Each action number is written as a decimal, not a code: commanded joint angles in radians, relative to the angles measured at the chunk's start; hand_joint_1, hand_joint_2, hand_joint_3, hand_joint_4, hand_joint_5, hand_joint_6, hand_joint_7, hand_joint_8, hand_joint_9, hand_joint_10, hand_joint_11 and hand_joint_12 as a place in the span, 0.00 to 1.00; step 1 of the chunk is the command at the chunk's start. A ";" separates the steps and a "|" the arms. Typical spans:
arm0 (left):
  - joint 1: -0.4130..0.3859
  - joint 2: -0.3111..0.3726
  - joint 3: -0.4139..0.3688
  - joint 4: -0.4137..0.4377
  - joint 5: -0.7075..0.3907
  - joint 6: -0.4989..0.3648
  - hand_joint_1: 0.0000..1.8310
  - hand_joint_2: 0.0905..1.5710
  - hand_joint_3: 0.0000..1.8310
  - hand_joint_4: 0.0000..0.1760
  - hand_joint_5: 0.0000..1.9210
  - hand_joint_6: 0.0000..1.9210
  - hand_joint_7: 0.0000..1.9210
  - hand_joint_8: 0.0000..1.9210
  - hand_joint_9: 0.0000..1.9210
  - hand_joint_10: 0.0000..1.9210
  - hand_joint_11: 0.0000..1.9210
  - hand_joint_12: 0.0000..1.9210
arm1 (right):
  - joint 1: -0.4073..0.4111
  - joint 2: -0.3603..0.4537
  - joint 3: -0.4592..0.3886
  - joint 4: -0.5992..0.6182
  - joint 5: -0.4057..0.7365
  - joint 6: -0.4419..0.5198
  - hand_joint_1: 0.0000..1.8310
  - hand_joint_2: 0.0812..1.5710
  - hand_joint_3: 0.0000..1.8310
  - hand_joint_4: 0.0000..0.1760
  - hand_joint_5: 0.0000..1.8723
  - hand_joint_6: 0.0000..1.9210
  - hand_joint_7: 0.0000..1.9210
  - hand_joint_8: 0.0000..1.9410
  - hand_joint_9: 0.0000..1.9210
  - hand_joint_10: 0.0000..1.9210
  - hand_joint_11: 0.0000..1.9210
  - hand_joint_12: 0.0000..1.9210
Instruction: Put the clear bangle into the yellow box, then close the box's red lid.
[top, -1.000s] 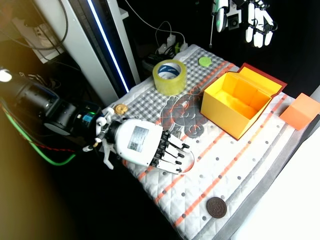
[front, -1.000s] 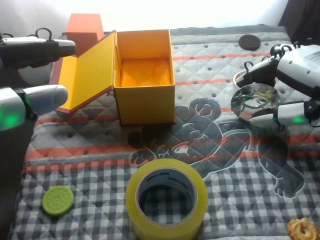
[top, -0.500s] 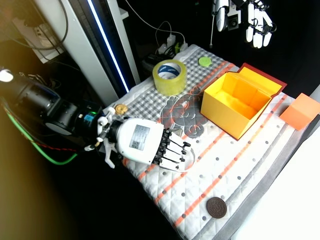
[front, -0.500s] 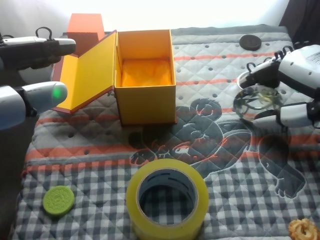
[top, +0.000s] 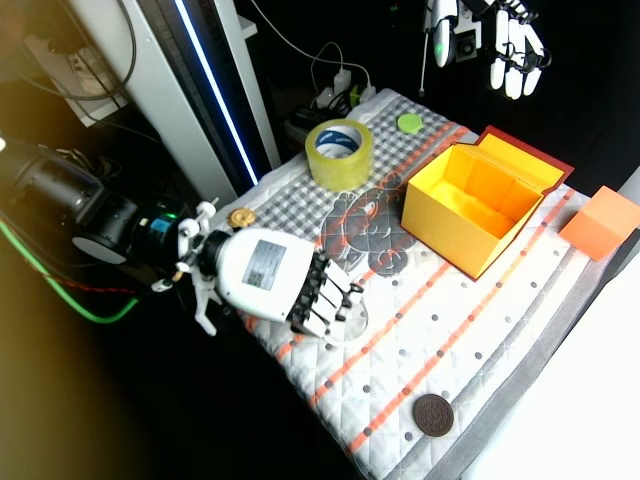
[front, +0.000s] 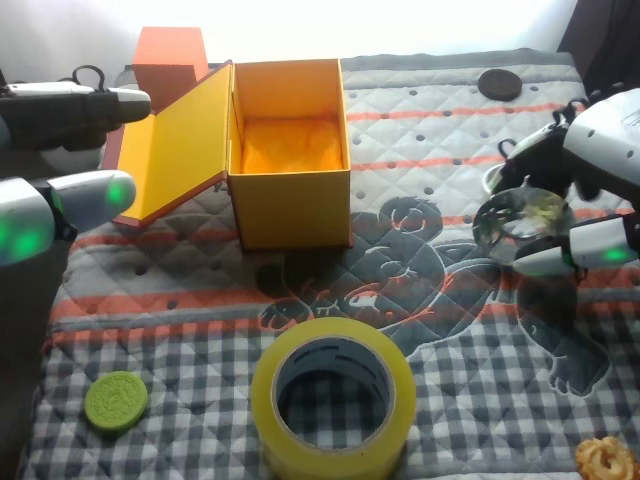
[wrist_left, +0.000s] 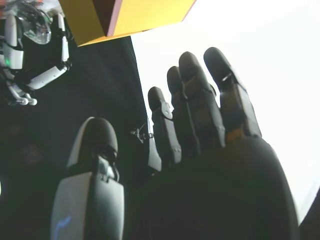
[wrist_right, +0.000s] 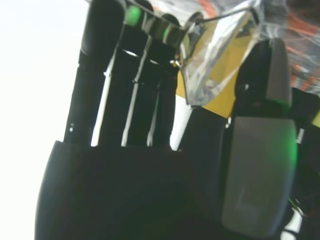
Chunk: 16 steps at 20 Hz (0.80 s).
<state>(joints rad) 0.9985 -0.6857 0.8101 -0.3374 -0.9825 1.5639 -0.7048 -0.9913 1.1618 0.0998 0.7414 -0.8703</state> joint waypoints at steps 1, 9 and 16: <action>-0.005 -0.004 0.005 0.004 -0.129 -0.005 0.30 0.73 0.00 0.63 0.28 0.00 0.28 0.00 0.31 0.01 0.11 0.40 | 0.024 0.009 0.000 0.010 0.187 0.014 0.69 0.64 0.00 0.00 0.68 0.26 0.55 0.43 0.54 0.17 0.24 0.74; -0.005 -0.018 0.010 0.001 -0.132 -0.005 0.31 0.73 0.00 0.59 0.28 0.00 0.29 0.00 0.33 0.00 0.11 0.46 | 0.087 0.006 -0.003 -0.016 0.242 0.014 0.69 0.63 0.00 0.00 0.59 0.40 0.69 0.22 0.75 0.05 0.58 0.55; -0.006 -0.035 0.015 -0.006 -0.131 -0.006 0.29 0.72 0.00 0.63 0.28 0.00 0.30 0.00 0.33 0.00 0.11 0.46 | 0.120 -0.006 0.001 -0.032 0.257 0.017 0.70 0.62 0.00 0.00 0.59 0.38 0.75 0.12 0.80 0.02 0.66 0.43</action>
<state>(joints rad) 0.9985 -0.7197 0.8227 -0.3462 -0.9890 1.5646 -0.6052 -1.0008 1.1603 0.0589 0.8341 -0.8650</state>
